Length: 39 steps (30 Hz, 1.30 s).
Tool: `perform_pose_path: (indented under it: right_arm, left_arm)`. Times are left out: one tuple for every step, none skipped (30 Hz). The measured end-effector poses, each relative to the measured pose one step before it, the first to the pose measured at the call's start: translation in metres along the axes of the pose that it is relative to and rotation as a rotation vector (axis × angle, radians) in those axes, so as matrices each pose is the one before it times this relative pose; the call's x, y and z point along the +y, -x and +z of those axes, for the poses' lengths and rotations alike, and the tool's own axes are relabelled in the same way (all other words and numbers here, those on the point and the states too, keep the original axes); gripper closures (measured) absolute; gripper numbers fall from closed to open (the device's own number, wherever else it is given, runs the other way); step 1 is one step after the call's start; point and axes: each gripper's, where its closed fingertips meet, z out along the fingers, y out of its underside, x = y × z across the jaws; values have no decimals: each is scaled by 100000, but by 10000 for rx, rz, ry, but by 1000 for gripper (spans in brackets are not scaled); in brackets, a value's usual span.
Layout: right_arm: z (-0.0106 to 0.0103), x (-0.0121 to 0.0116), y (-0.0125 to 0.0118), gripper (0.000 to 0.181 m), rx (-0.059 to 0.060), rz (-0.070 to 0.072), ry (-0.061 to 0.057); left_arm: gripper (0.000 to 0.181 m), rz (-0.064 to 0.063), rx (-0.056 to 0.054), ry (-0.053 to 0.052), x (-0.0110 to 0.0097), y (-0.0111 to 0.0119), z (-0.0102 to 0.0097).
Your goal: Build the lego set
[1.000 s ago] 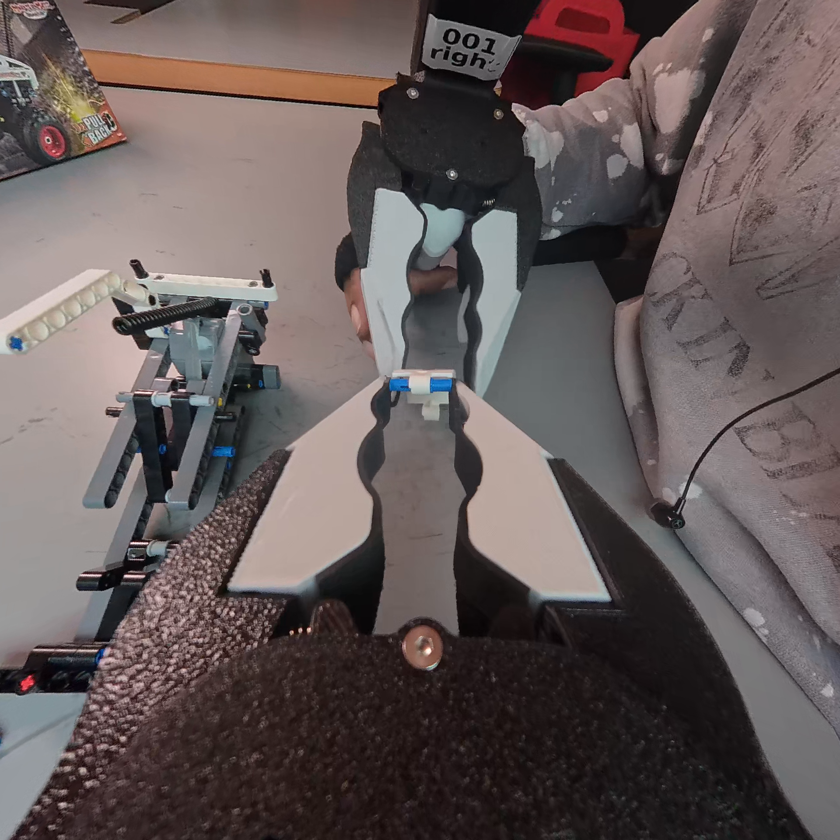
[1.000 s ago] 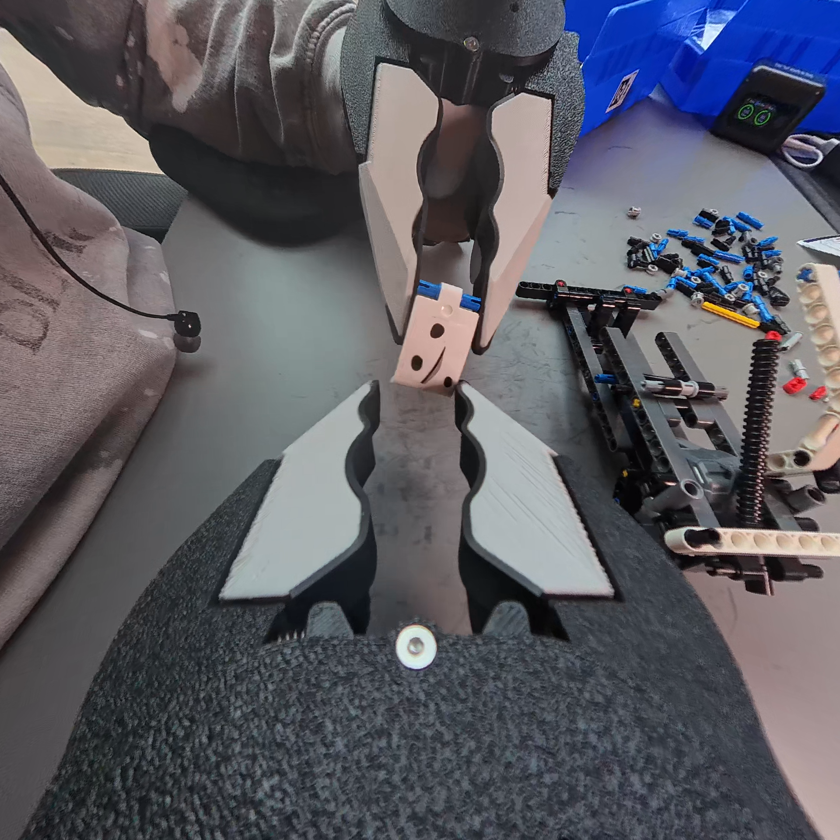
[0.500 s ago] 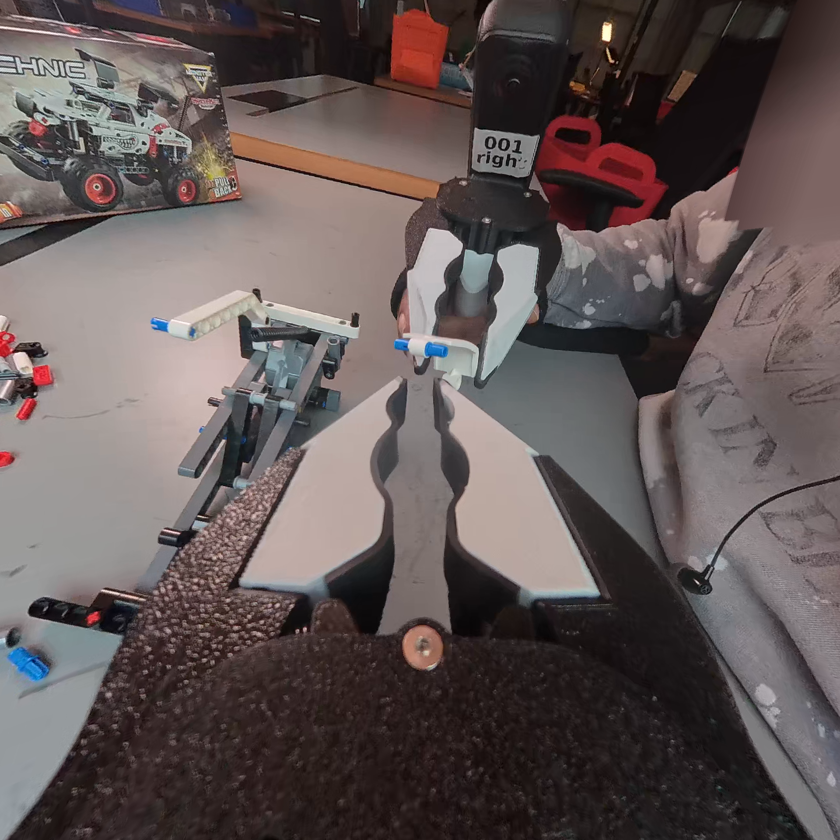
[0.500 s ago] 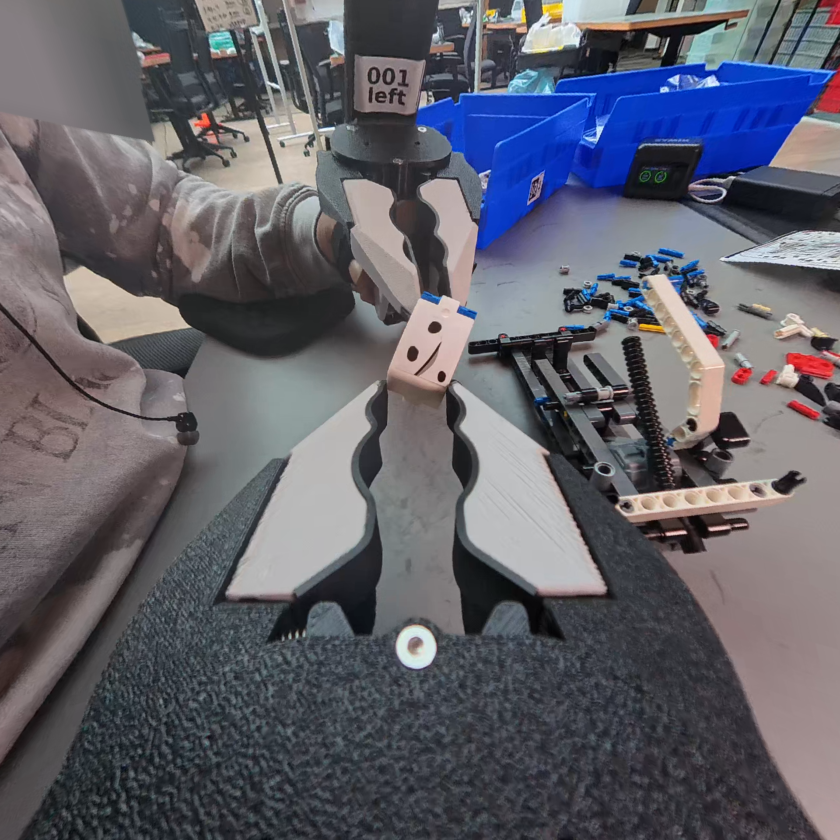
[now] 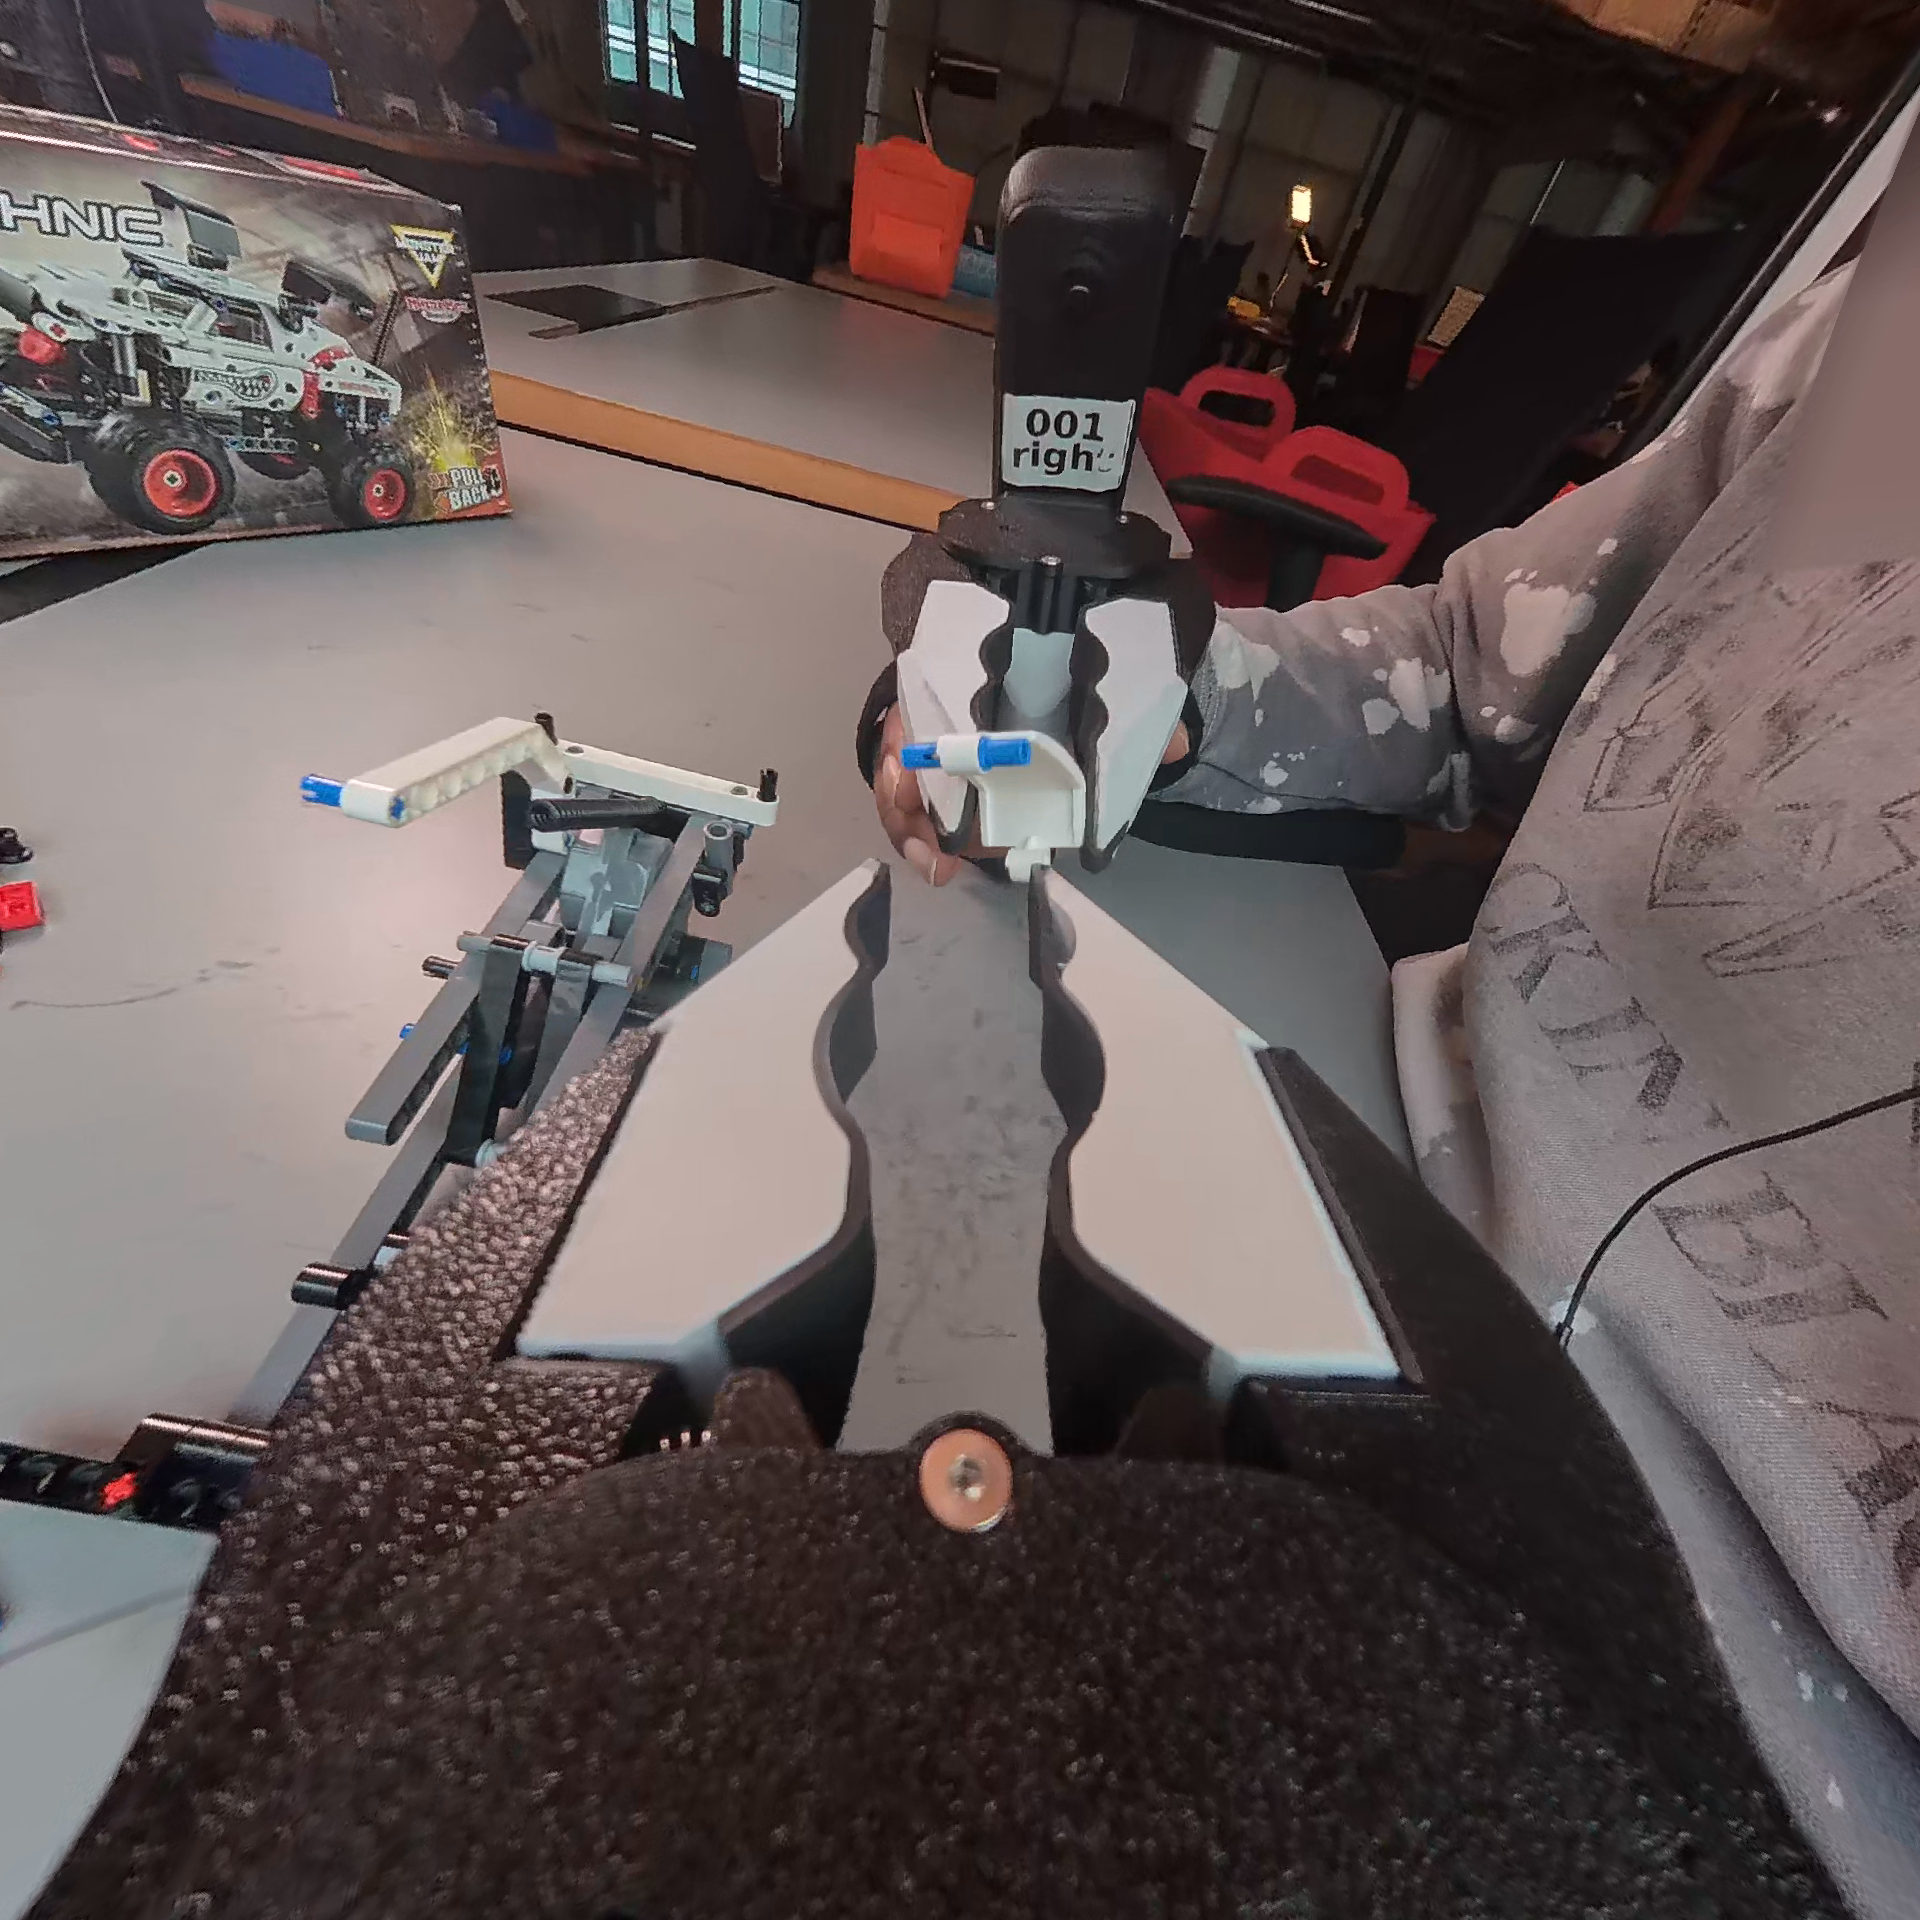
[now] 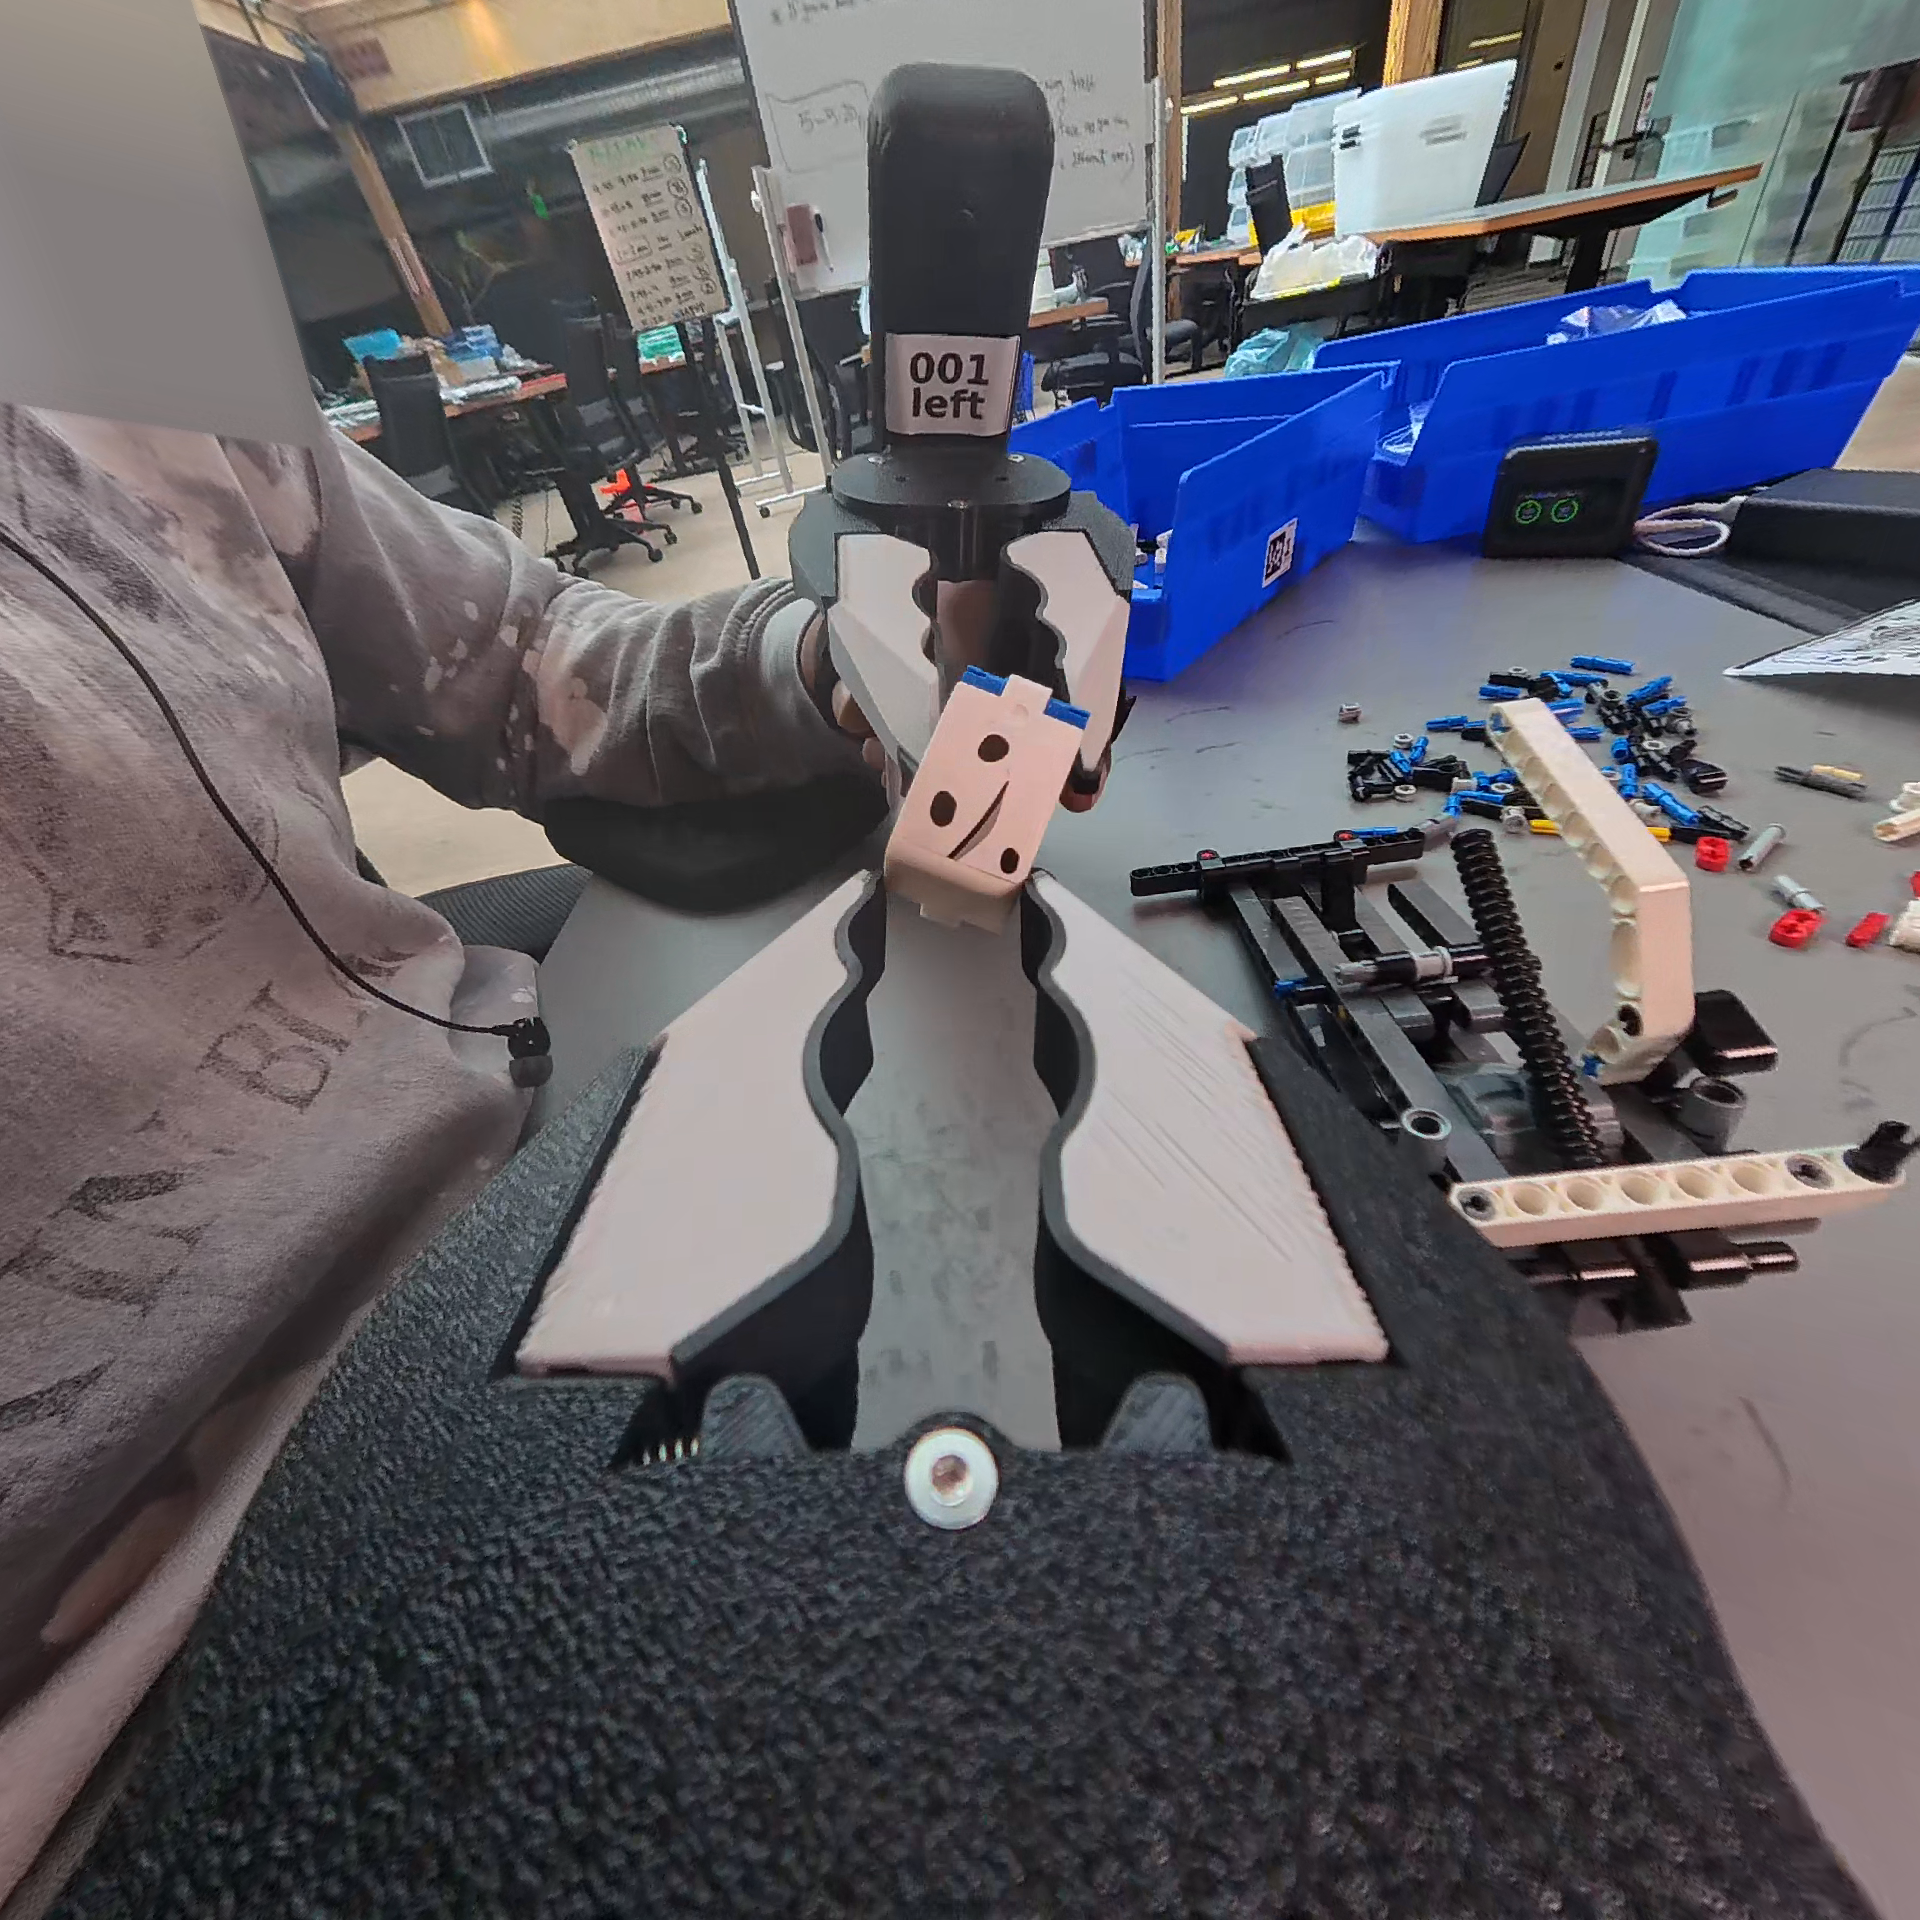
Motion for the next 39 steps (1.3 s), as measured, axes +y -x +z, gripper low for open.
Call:
perform_pose_path:
  right_arm:
    - [33, 144, -50, 156, 39, -49, 76]
    - [36, 107, -54, 156, 52, -54, 63]
    - [39, 87, -57, 156, 55, -54, 56]
    - [37, 110, -53, 156, 61, -62, 72]
    - [52, 146, -76, 156, 82, -96, 92]
    - [59, 156, -49, 156, 72, -116, 100]
    - [59, 143, -27, 156, 63, -93, 93]
    - [68, 115, 40, 156, 18, -75, 74]
    - [64, 81, 39, 156, 9, -57, 58]
    - [48, 86, -3, 156, 37, -56, 61]
    - [61, 102, -17, 156, 40, -56, 69]
    - [52, 94, 11, 156, 22, -45, 63]
    - [43, 51, -4, 156, 32, -37, 36]
    - [26, 30, -28, 156, 39, -27, 26]
    - [28, 30, -31, 156, 37, -22, 19]
    - [14, 11, -31, 156, 28, -21, 10]
    - [7, 1, -20, 156, 19, -16, 2]
    - [-4, 0, 1, 156, 5, -8, -1]
    - [4, 13, 2, 156, 1, -6, 3]
    - [12, 8, 4, 156, 3, -9, 8]
    - [21, 14, 15, 156, -3, -11, 14]
    - [17, 28, 17, 156, 3, -14, 16]
    - [27, 24, 18, 156, -1, -14, 15]
    - [13, 13, 19, 156, -4, -14, 12]
    - [10, 4, 13, 156, 5, -9, 4]
    - [5, 5, -4, 156, -1, -1, 5]
    - [12, 14, 5, 156, 0, 2, 5]
    - [2, 5, 0, 156, 5, -4, 4]
    - [7, 3, 4, 156, 6, -9, 3]
    - [14, 3, -2, 156, 8, -8, 5]
    - [9, 5, -15, 156, 12, -3, 6]
    - [3, 1, -4, 156, 7, -5, 1]
    - [7, 2, -1, 156, 7, -12, 2]
    - [6, 12, -2, 156, 13, -16, 10]
    - [20, 21, 21, 156, -5, -25, 11]
    - [11, 1, -55, 156, 47, -22, 2]
    - [-8, -14, -27, 156, 17, -10, -4]
    - [-12, -14, -12, 156, -2, 11, -13]
    - [-10, -11, -3, 156, -5, 5, -10]
  left_arm:
    - [154, -153, 134, -97, -150, -109, -51]
    - [154, -198, 166, -104, -164, -143, -57]
    - [153, -204, 175, -110, -177, -174, -40]
    - [152, -160, 111, -101, -167, -113, -13]
    - [152, -80, 32, -65, -104, -45, 9]
    - [152, -15, -27, -7, -3, 33, 20]
    - [151, 2, -56, 13, 27, 75, 22]
    - [151, -5, -68, 3, 17, 113, 10]
    - [150, -31, -56, -19, -13, 124, -6]
    - [150, -49, -15, -35, -37, 66, -33]
    - [150, -49, 10, -20, -27, 27, -23]
    - [150, -35, -8, 3, 5, 43, 9]
    - [150, -5, -19, 35, 71, 35, 28]
    - [150, 20, -6, 57, 105, -21, 60]
    - [150, 29, 15, 54, 115, -64, 84]
    - [150, 26, 12, 58, 107, -57, 85]
    - [150, 28, -10, 56, 92, -17, 69]
    - [151, 25, -12, 34, 55, -21, 48]
    - [151, 13, -5, 11, 20, -8, 13]
    - [151, -2, -6, -3, -14, 10, -8]
    - [151, -16, -1, -14, -16, 22, -18]
    - [151, -22, -5, -21, -35, 26, -23]
    - [151, -20, -9, -22, -38, 37, -30]
    - [151, -15, -11, -20, -32, 36, -37]
    - [152, -9, -11, -12, -28, 21, -18]
    - [152, -6, -7, -7, -1, 14, -2]
    - [152, -1, 0, 2, 0, 7, 4]
    - [152, 4, 5, 12, 18, -15, 9]
    - [152, 8, 2, 16, 24, -14, 14]
    - [152, 13, 2, 17, 29, -27, 26]
    - [152, 12, -1, 11, 11, -16, 11]
    - [152, -9, -1, 9, 11, -7, 16]
    - [152, -47, 13, 16, 15, -31, -9]
    - [154, -107, 85, 47, 58, -117, -21]
    - [156, -122, 155, 40, 51, -210, 1]
    - [158, -79, 92, 11, 31, -123, 26]
    - [158, -11, -66, -6, 18, 93, 30]
    - [157, 14, -88, 12, 15, 125, 22]
    - [157, -3, -17, 6, 6, 25, 9]
